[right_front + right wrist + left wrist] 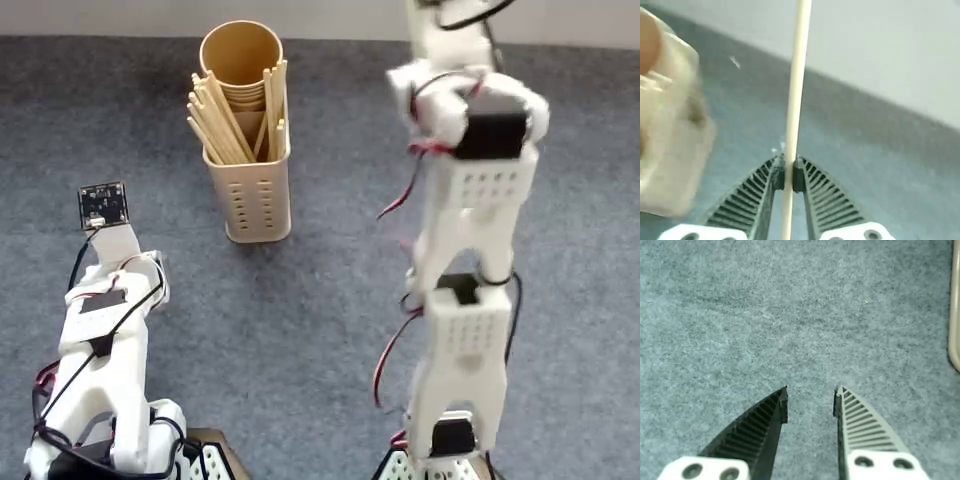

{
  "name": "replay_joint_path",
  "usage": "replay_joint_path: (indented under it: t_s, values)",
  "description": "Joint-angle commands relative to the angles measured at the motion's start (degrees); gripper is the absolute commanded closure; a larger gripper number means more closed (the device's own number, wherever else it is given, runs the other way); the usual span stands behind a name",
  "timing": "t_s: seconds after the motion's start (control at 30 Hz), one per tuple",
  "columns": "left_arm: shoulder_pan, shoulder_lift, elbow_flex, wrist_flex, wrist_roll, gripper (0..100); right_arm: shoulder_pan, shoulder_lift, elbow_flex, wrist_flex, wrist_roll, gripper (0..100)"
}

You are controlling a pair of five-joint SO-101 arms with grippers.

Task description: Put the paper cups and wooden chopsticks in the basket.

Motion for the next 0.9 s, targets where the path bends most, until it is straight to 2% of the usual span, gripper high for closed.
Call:
replay_joint_path:
  t_s: [0.0, 0.13, 0.33, 0.6, 0.73, 0.87]
  values:
    - [0.8, -0.9, -0.2, -0.9, -0.4, 82, -10.9, -9.5, -4.8, -0.6, -7.7, 99.2]
    - [0.8, -0.9, -0.2, -0.9, -0.4, 82, -16.4, -9.9, -4.8, -7.1, -14.2, 99.2]
    - [0.8, -0.9, -0.2, -0.9, -0.4, 82, -21.9, -9.5, -4.7, -15.3, -14.6, 99.2]
    - [0.9, -0.9, -0.2, -0.9, -0.4, 82, -24.1, -1.7, -4.9, -22.4, -15.1, 99.2]
    - [0.9, -0.9, -0.2, -0.9, -0.4, 82, -23.4, 4.4, -4.9, -28.1, -14.8, 99.2]
    - [0.9, -0.9, -0.2, -0.9, -0.4, 82, -22.0, 8.9, -4.9, -29.4, -14.8, 99.2]
